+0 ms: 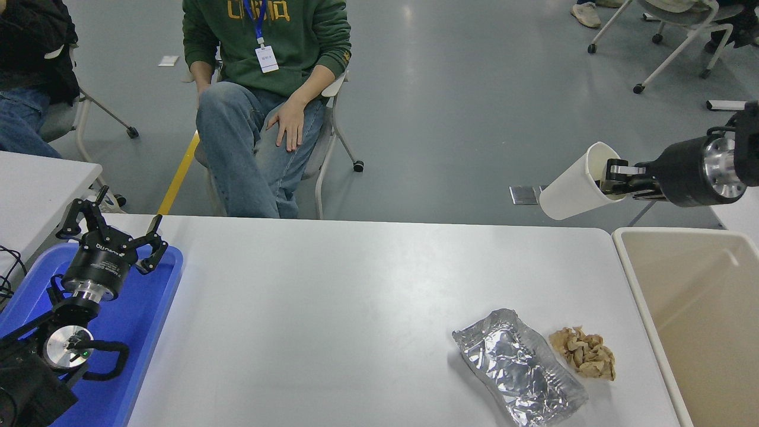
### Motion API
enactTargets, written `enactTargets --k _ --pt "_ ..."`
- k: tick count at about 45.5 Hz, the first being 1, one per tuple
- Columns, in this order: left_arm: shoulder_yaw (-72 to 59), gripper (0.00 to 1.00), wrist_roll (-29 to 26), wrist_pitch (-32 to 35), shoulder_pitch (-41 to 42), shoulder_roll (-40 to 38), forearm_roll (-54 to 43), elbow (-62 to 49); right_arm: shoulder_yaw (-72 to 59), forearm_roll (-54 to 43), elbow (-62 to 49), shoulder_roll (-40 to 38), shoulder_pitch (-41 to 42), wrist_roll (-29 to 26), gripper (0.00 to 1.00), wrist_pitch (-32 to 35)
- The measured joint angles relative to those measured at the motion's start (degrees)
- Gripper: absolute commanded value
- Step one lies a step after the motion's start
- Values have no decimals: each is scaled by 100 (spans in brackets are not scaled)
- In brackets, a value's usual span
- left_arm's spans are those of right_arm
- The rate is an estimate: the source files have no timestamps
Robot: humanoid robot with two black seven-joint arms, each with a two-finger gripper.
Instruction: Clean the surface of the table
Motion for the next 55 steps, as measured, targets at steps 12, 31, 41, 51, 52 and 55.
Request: enactTargets --k 12,31,41,51,52,55 --pt "0 100 0 0 0 0 0 0 61 24 -893 -31 -653 1 0 -193" --pt "-1 100 0 0 0 0 0 1 172 367 -2443 43 -2091 3 0 -1228" --pt "-1 100 0 0 -1 0 0 0 361 826 -3614 470 -3170 2 0 -1726" --pt "-1 100 0 0 0 0 0 0 669 1472 -5514 1449 -4455 4 0 -2003" --pt "-1 100 0 0 0 0 0 -1 692 1515 -5692 1547 -4547 2 0 -2018" --pt "-1 100 0 0 0 0 0 0 777 1644 -6262 1894 -4844 3 0 -2054"
